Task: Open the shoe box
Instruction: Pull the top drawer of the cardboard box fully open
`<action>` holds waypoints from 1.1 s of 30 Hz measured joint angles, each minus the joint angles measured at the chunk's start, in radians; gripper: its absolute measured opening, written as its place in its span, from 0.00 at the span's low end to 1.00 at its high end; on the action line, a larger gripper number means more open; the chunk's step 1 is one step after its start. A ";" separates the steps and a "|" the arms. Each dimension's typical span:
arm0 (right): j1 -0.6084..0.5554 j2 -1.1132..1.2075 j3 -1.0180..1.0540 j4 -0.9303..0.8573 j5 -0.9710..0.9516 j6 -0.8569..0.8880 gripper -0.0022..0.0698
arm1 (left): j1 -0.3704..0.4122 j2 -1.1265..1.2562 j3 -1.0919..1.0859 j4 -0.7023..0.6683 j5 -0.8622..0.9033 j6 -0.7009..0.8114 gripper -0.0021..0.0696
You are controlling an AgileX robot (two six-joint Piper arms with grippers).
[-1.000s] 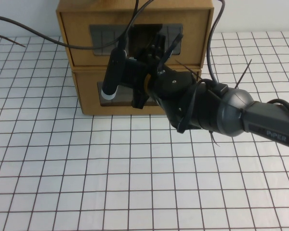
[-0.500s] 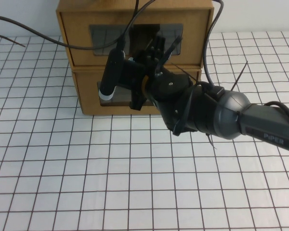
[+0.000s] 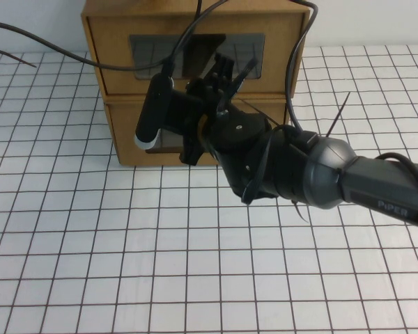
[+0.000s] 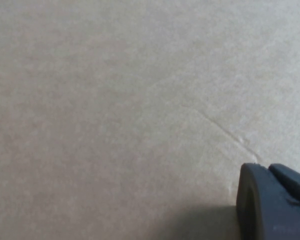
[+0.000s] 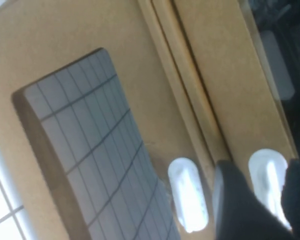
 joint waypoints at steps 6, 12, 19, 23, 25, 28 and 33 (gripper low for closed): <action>-0.015 0.000 0.000 -0.012 -0.002 0.000 0.31 | 0.000 0.000 0.000 0.000 0.004 0.000 0.03; -0.037 0.000 0.000 -0.016 -0.028 0.000 0.30 | 0.000 0.000 0.000 0.000 0.004 0.000 0.03; -0.037 0.000 0.000 -0.007 -0.051 0.000 0.30 | 0.000 0.000 0.000 0.000 0.006 0.000 0.03; -0.037 0.000 0.000 -0.005 -0.055 0.000 0.30 | 0.000 0.000 0.000 0.000 0.006 0.000 0.03; -0.037 0.000 0.000 -0.009 -0.056 0.000 0.30 | 0.000 0.000 0.000 0.000 0.006 0.000 0.03; -0.037 0.009 0.000 -0.033 -0.056 0.000 0.30 | 0.000 0.000 0.000 0.000 0.006 0.000 0.03; -0.037 0.015 0.000 -0.054 -0.050 0.000 0.30 | 0.000 0.000 0.000 0.000 0.012 0.000 0.03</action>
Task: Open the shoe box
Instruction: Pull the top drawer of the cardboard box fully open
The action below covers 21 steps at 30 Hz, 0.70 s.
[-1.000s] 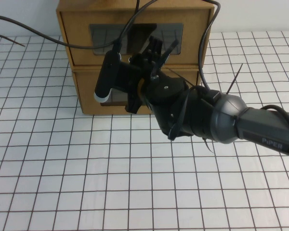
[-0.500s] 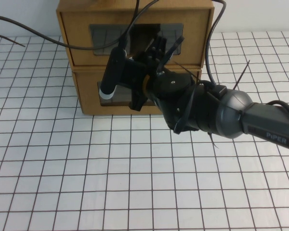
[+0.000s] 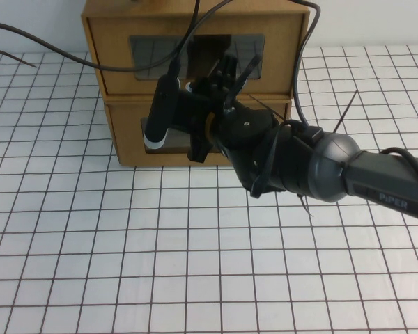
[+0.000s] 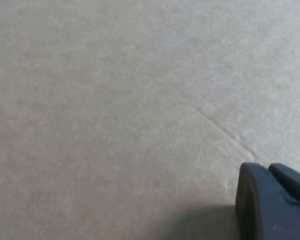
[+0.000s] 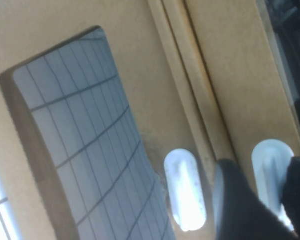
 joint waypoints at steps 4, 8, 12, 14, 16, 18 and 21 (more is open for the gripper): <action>0.000 0.001 0.000 -0.002 0.002 0.000 0.30 | 0.000 0.000 0.000 0.000 0.000 0.000 0.03; 0.000 0.002 0.000 -0.004 0.008 0.000 0.26 | 0.000 0.000 0.000 0.000 0.004 0.000 0.03; -0.001 0.002 0.000 -0.008 0.016 0.000 0.20 | 0.000 0.000 0.000 0.000 0.004 0.000 0.03; -0.001 0.002 0.000 -0.011 0.020 0.000 0.18 | 0.000 0.000 0.000 0.000 0.004 0.000 0.03; -0.001 0.002 0.000 -0.013 0.025 0.000 0.17 | 0.000 0.000 0.000 0.000 0.004 0.000 0.03; -0.001 0.002 0.000 -0.015 0.029 0.000 0.14 | 0.000 0.000 0.000 0.000 0.004 0.000 0.03; -0.001 0.002 0.000 -0.019 0.033 0.000 0.07 | 0.000 0.000 0.000 0.000 0.007 0.000 0.03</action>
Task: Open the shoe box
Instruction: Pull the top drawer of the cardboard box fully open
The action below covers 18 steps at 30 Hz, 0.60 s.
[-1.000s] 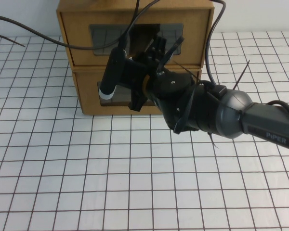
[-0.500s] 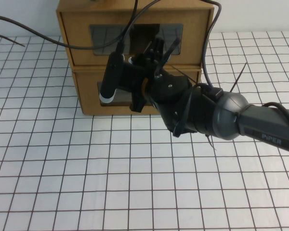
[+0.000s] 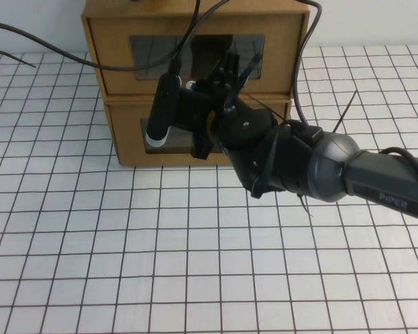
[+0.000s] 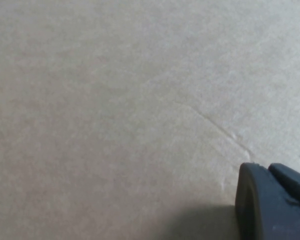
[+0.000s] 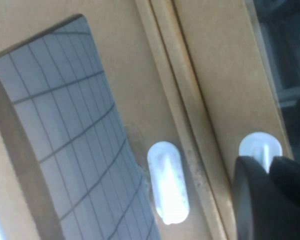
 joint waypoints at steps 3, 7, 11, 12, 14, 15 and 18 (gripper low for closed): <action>0.000 0.000 0.000 -0.007 0.009 0.000 0.05 | 0.000 0.000 0.000 -0.003 0.000 0.000 0.03; 0.000 0.001 0.000 -0.007 0.018 -0.013 0.05 | 0.000 0.000 0.000 -0.003 0.005 0.000 0.03; 0.008 -0.004 0.002 0.023 0.028 -0.059 0.05 | 0.000 0.000 0.000 -0.006 0.017 -0.008 0.03; 0.013 -0.006 0.002 0.032 0.033 -0.069 0.05 | 0.000 0.000 0.000 -0.006 0.020 -0.009 0.03; 0.020 -0.016 0.009 0.043 0.042 -0.080 0.04 | 0.000 0.000 -0.001 -0.008 0.024 -0.011 0.03; 0.024 -0.022 0.015 0.047 0.047 -0.083 0.04 | 0.000 0.000 -0.001 -0.008 0.026 -0.013 0.03; 0.037 -0.038 0.042 0.059 0.058 -0.098 0.04 | 0.000 0.000 -0.002 -0.008 0.030 -0.021 0.03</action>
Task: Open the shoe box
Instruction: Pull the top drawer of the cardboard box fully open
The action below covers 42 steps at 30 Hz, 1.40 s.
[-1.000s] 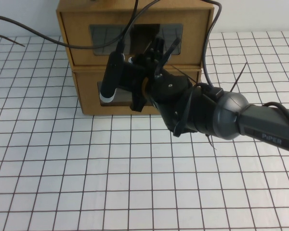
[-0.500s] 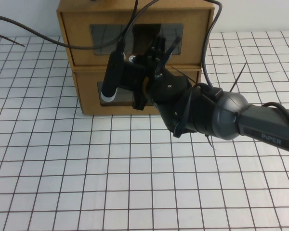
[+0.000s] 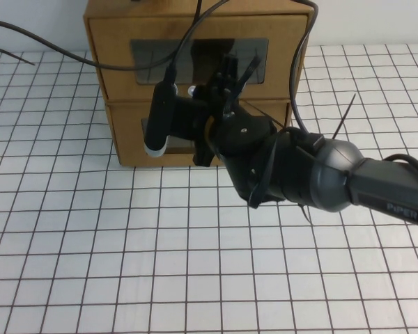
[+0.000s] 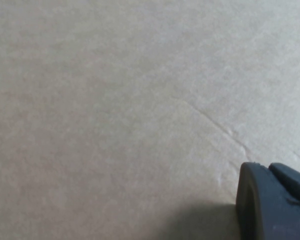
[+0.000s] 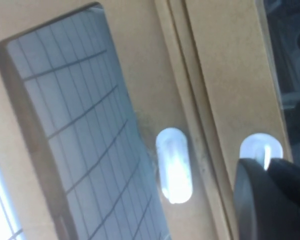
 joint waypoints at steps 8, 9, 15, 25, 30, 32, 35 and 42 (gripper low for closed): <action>0.027 -0.074 0.092 0.005 0.000 -0.004 0.04 | 0.000 0.000 0.000 0.000 0.008 -0.020 0.03; 0.034 -0.085 0.109 0.007 0.000 -0.004 0.04 | 0.000 0.000 0.000 0.000 0.009 -0.020 0.03; 0.072 -0.165 0.206 0.013 0.002 0.009 0.04 | 0.000 -0.002 0.000 -0.002 0.011 -0.026 0.03; 0.158 -0.306 0.348 0.059 0.056 0.018 0.02 | 0.000 -0.002 0.000 -0.002 0.014 -0.026 0.03; 0.171 -0.321 0.372 0.064 0.072 0.082 0.02 | 0.000 -0.002 0.000 -0.002 0.014 -0.028 0.03; 0.171 -0.324 0.377 0.047 0.085 0.119 0.02 | 0.000 -0.002 0.000 -0.002 0.014 -0.029 0.03; 0.171 -0.327 0.376 0.007 0.088 0.164 0.06 | 0.000 -0.002 0.000 -0.002 0.014 -0.033 0.03; 0.147 -0.325 0.363 -0.018 0.033 0.189 0.18 | 0.000 -0.002 0.000 -0.002 0.014 -0.035 0.03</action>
